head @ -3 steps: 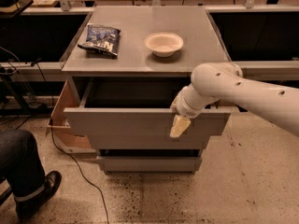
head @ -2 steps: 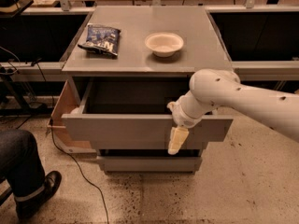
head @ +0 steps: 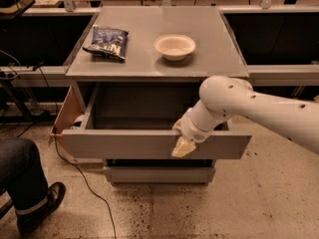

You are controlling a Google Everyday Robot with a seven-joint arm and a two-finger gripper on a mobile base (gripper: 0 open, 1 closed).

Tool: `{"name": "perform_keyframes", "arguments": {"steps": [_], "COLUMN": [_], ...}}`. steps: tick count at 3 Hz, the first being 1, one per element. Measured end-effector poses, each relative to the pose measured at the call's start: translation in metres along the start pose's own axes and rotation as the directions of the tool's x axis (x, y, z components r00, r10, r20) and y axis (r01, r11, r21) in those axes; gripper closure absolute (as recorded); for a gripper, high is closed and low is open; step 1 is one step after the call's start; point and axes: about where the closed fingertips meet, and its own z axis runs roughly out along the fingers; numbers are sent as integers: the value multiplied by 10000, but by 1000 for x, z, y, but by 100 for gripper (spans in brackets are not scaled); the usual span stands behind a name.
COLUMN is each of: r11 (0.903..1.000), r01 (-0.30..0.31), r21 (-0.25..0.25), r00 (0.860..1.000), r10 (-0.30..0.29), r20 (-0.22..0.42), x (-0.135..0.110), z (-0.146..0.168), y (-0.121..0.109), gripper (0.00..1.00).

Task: Open top drawer

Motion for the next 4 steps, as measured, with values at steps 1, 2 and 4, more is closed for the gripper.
{"name": "perform_keyframes", "arguments": {"steps": [1,2,4], "r11": [10000,9984,9861], "r01": [0,-1,-134], "r21": [0,-568,-1657], "r00": [10000,9999,9999], "r10": [0,9,147], "r20": [0,135,62], "x": [-1,-5,-3], "z": [-1,-14,-29], "y": [0,29,71], "gripper": [42,11,0]}}
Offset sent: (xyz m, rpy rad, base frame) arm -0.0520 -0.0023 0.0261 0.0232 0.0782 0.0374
